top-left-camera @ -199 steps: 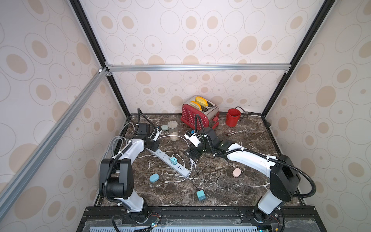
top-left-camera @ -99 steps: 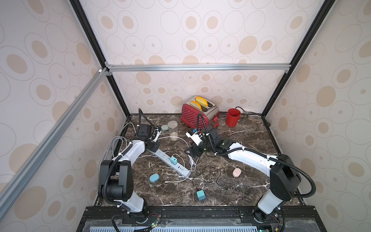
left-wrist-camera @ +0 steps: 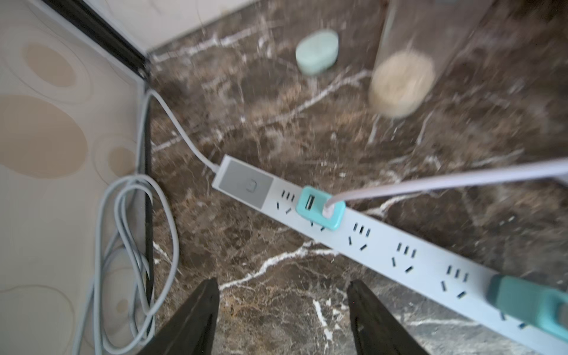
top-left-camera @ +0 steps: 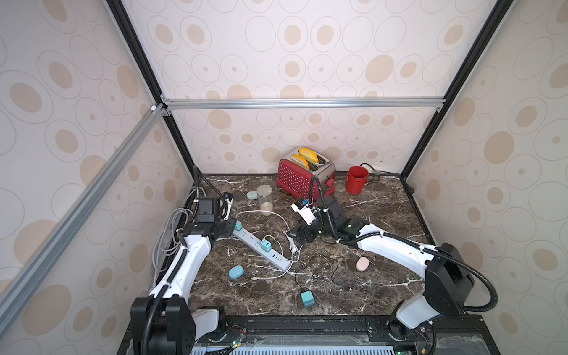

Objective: Charge the bluetooth headset
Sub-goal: Adjust the charging cable.

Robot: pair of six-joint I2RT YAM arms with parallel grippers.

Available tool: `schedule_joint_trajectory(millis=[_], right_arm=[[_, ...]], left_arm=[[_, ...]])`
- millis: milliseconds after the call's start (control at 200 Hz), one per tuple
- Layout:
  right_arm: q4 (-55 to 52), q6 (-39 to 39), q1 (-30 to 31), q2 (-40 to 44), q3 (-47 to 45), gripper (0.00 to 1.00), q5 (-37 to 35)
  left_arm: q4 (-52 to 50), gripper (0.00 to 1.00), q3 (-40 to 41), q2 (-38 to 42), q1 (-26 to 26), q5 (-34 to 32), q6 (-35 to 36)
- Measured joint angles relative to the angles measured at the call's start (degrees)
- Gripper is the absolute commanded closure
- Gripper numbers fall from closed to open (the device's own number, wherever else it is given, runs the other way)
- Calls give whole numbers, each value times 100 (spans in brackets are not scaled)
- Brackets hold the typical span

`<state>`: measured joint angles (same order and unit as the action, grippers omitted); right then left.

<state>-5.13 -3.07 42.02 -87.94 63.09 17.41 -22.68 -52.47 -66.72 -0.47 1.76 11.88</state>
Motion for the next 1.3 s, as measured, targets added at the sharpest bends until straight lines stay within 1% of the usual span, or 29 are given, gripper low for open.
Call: schedule_joint_trajectory(millis=[105,180,255,315,396,521,621,721,801,861,946,1107,1217,1302], right_arm=[[-61,-11,-74,238,-142,23,-55],[-157,-4,-151,317,-142,24,-37],[-345,7,-291,332,-92,27,157],[-487,4,-444,319,-20,27,365],[-619,-7,-636,302,98,28,581],[-706,-26,-721,302,107,33,636],[-614,-195,-715,337,-177,34,518],[-629,-409,-713,391,-562,34,428],[-723,-566,-710,492,-815,34,350],[-844,-610,-710,579,-896,34,365],[-927,-492,-710,697,-977,38,516],[-887,-463,-710,804,-1303,42,710],[-675,-874,-710,776,-1491,48,859],[-437,-1290,-710,636,-1499,48,949]], left_arm=[[116,35,7,387,-59,114,-387],[111,34,22,564,-109,168,-706],[116,33,98,780,-142,299,-1082],[70,33,140,931,-153,413,-1329],[-2,34,136,1010,-153,496,-1609],[-227,36,142,984,-157,446,-2031],[-168,37,334,1084,-166,382,-2358],[-149,36,730,1423,-197,234,-2684],[-210,37,881,1668,-219,144,-2900],[-229,37,903,1779,-229,138,-3027],[-205,38,964,1873,-306,160,-3158],[-39,38,1438,2124,-708,164,-3320],[79,38,1668,2218,-1012,155,-3364],[168,38,1709,2223,-1132,179,-3399]])
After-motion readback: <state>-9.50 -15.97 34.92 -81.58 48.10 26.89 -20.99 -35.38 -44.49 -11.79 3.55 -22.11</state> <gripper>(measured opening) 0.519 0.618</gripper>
